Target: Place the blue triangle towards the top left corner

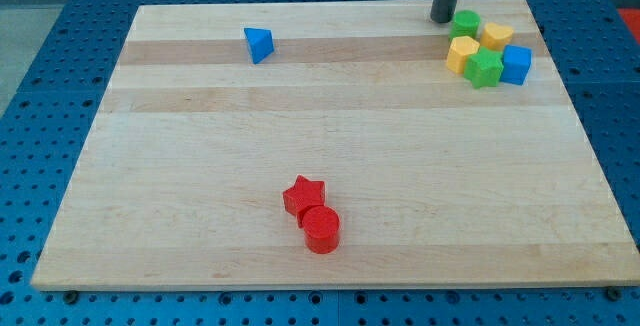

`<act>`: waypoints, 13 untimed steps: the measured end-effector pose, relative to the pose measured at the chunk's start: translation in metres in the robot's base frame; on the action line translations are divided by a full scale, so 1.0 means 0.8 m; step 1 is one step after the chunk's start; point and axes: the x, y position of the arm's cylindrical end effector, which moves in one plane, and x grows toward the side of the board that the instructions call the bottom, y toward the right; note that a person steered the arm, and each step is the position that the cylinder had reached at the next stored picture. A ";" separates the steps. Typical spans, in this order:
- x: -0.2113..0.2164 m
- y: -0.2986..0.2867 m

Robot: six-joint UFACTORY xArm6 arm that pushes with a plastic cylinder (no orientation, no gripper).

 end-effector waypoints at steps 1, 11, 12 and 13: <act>0.020 0.000; 0.067 -0.272; 0.062 -0.298; 0.056 -0.327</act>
